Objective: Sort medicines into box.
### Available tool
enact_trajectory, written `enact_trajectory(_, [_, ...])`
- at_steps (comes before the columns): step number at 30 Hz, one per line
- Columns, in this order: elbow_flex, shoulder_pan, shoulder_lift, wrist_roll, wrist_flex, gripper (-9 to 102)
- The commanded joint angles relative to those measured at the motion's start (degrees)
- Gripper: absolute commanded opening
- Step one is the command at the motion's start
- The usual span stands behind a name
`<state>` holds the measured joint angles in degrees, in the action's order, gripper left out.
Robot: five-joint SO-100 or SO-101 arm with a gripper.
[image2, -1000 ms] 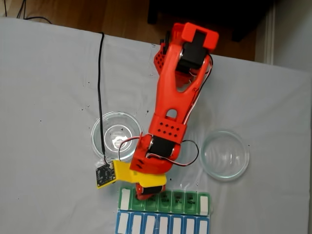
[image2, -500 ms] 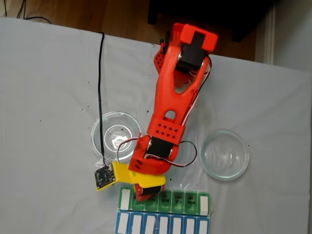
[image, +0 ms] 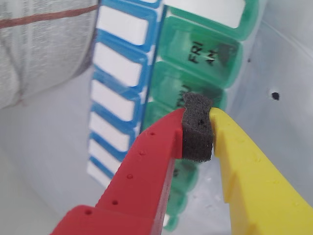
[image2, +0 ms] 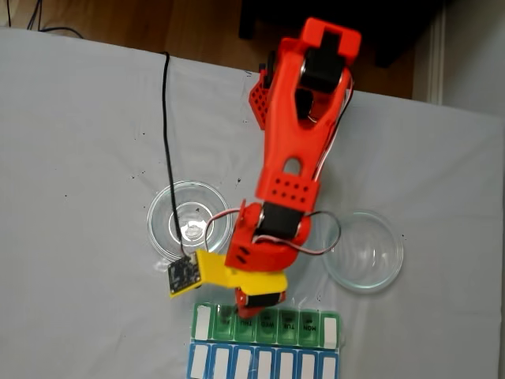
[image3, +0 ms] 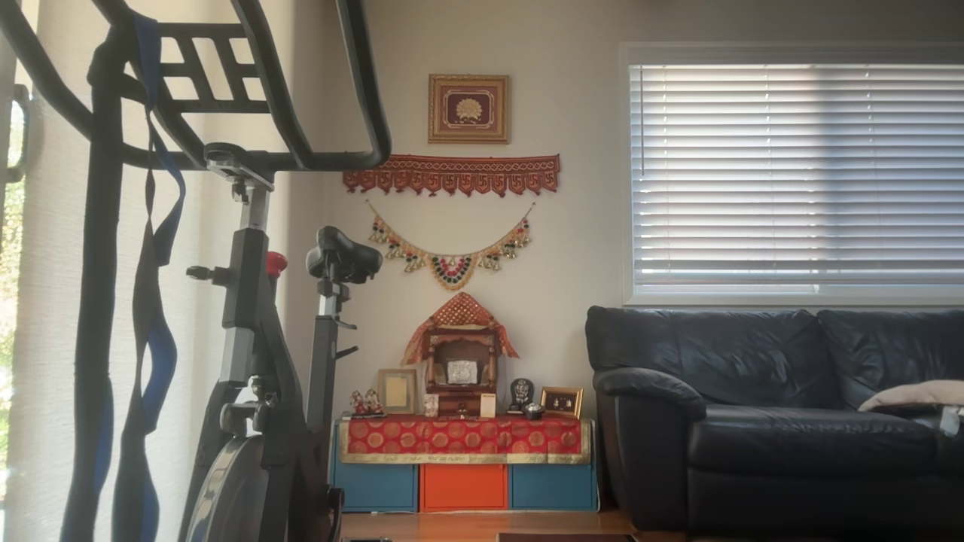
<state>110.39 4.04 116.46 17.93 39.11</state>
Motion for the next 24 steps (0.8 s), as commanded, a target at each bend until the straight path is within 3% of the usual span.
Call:
enact_trajectory(1, [0.2, -1.7, 14.2, -2.5, 0.9, 1])
enact_trajectory(9, [23.3, -3.5, 38.9, 7.1, 4.7, 1])
enact_trajectory(15, [44.2, -3.5, 62.1, 14.9, 14.4, 1])
enact_trajectory(17, [46.2, -2.7, 62.5, 16.1, 16.7, 1])
enact_trajectory(24, [58.0, -4.1, 62.4, 19.9, 12.9, 1])
